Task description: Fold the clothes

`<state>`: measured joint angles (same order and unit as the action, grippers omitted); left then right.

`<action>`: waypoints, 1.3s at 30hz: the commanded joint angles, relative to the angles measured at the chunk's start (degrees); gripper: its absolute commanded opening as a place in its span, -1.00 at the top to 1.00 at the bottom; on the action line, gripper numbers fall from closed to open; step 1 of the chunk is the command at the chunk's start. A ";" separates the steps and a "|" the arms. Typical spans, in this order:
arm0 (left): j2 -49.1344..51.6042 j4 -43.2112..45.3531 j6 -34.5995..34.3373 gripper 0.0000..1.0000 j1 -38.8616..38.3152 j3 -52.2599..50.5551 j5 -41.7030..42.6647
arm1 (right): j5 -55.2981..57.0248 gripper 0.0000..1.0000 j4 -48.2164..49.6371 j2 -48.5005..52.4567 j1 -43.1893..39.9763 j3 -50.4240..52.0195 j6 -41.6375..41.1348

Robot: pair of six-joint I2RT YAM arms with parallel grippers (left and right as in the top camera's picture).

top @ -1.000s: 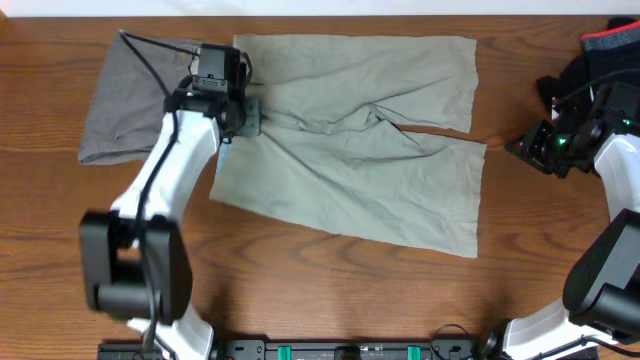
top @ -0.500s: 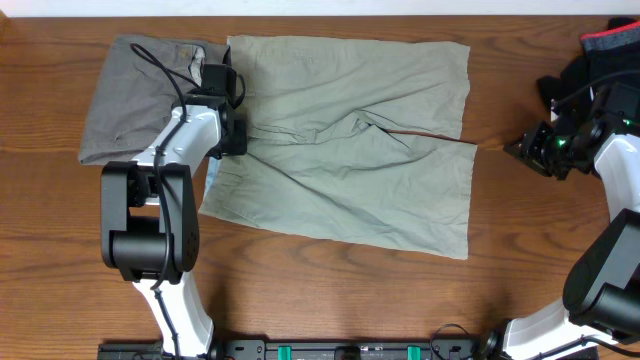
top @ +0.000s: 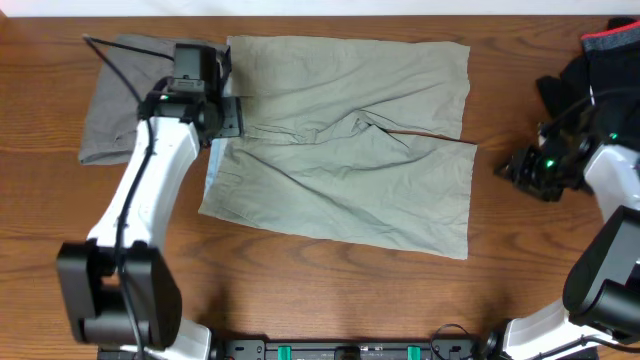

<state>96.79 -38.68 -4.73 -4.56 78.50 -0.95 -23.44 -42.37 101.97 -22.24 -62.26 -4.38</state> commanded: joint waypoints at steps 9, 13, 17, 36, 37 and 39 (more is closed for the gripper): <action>0.98 -4.13 -0.31 -0.27 0.15 0.44 2.03 | -17.20 -0.10 24.90 0.07 0.59 17.55 1.22; 1.27 -4.09 -0.28 -0.29 0.15 0.44 2.03 | -18.43 -0.09 24.76 0.07 1.51 19.08 1.29; 1.27 -3.48 -0.28 -0.28 0.15 0.44 2.01 | -18.45 0.10 24.76 0.07 3.21 19.67 1.27; 1.27 -2.86 -0.26 -0.29 0.15 0.44 1.84 | 0.11 0.97 18.29 -0.83 -1.29 13.16 -1.55; 1.27 -2.86 -0.28 -0.29 0.15 0.44 1.84 | 1.46 0.97 17.66 -0.83 -2.29 12.39 -1.55; 1.27 -3.13 -0.28 -0.29 0.15 0.44 1.86 | 2.73 0.97 16.76 -0.83 -4.52 10.88 -1.55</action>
<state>97.47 -41.58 -4.71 -4.56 78.50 1.13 -29.26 -25.06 101.36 -23.99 -49.39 -5.43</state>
